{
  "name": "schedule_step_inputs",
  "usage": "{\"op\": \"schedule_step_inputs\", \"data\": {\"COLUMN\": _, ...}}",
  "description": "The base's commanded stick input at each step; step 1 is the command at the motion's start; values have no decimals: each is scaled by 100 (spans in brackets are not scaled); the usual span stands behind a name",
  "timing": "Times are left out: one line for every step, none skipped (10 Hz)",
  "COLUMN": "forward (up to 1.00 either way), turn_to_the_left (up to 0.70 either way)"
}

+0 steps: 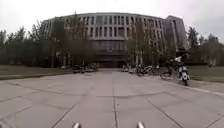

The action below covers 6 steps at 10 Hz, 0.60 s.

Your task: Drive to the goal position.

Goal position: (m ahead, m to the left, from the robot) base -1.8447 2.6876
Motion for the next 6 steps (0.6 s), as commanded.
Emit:
{"op": "schedule_step_inputs", "data": {"forward": 50, "turn_to_the_left": 0}}
{"op": "schedule_step_inputs", "data": {"forward": 50, "turn_to_the_left": 0}}
{"op": "schedule_step_inputs", "data": {"forward": 50, "turn_to_the_left": 0}}
{"op": "schedule_step_inputs", "data": {"forward": 50, "turn_to_the_left": 0}}
{"op": "schedule_step_inputs", "data": {"forward": 50, "turn_to_the_left": 0}}
{"op": "schedule_step_inputs", "data": {"forward": 50, "turn_to_the_left": 0}}
